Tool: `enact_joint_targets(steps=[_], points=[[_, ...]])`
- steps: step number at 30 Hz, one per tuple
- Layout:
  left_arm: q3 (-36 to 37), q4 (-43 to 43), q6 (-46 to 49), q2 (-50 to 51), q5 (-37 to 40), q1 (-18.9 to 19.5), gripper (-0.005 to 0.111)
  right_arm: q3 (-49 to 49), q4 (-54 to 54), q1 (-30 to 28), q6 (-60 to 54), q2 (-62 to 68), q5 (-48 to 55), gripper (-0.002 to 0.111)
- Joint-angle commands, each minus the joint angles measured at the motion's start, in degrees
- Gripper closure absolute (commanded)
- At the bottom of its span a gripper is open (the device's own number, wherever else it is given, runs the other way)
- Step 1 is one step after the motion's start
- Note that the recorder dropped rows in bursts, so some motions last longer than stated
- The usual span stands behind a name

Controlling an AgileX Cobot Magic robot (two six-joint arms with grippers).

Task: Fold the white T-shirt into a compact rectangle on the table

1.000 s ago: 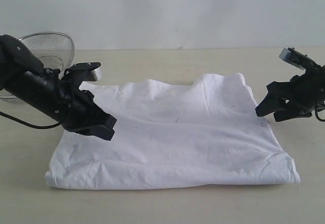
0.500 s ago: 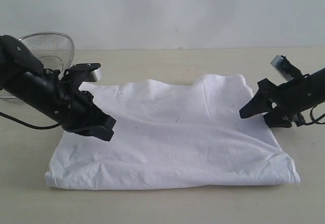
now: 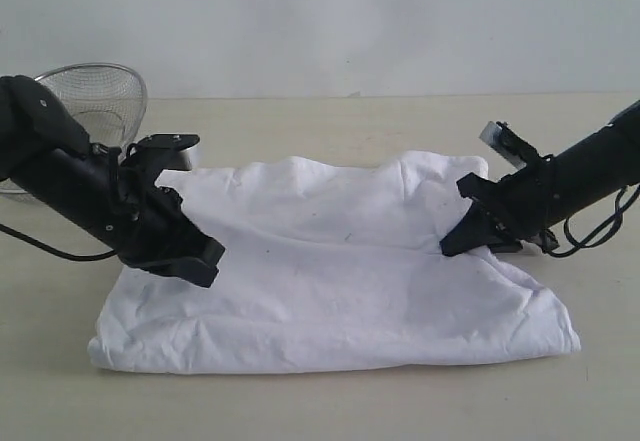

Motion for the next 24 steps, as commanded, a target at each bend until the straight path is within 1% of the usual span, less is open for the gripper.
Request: enact_joint_targets(steps=[1, 5, 8, 11, 13, 16, 18, 20, 24], points=[[-0.4, 2.3, -2.4, 0.3, -1.6, 0.2, 0.102, 1.0, -14.1, -3.3, 0.8, 0.7, -9.3, 0.109], [-0.4, 2.2, -2.4, 1.0, -2.0, 0.2, 0.102, 1.0, -17.4, -7.3, 2.5, -1.5, -8.7, 0.109], [-0.7, -0.1, -1.4, 1.5, -1.9, 0.0, 0.102, 1.0, -17.4, -9.5, 1.5, -2.8, -6.1, 0.109], [-0.7, -4.8, 3.0, 2.5, -1.5, -0.8, 0.102, 1.0, -17.4, -9.6, 1.4, -3.5, -6.0, 0.109], [-0.7, -9.6, 7.5, 3.2, 0.1, -1.7, 0.102, 1.0, -17.2, -9.5, 1.4, -3.5, -5.8, 0.109], [-0.7, -18.2, 16.2, 4.2, 3.2, -3.6, 0.102, 1.0, -16.6, -9.5, 1.4, -3.8, -5.6, 0.109], [-0.7, -21.6, 18.7, 5.0, 2.7, -4.9, 0.102, 1.0, -16.2, -9.5, 1.4, -4.3, -5.1, 0.109], [-0.7, -21.2, 17.5, 5.8, 0.5, -5.8, 0.102, 0.9, -15.9, -9.5, 1.4, -5.0, -4.5, 0.109], [-0.7, -15.8, 11.4, 8.4, -0.6, -5.8, 0.102, -0.2, -14.6, -9.5, 1.4, -7.6, -1.2, 0.109]])
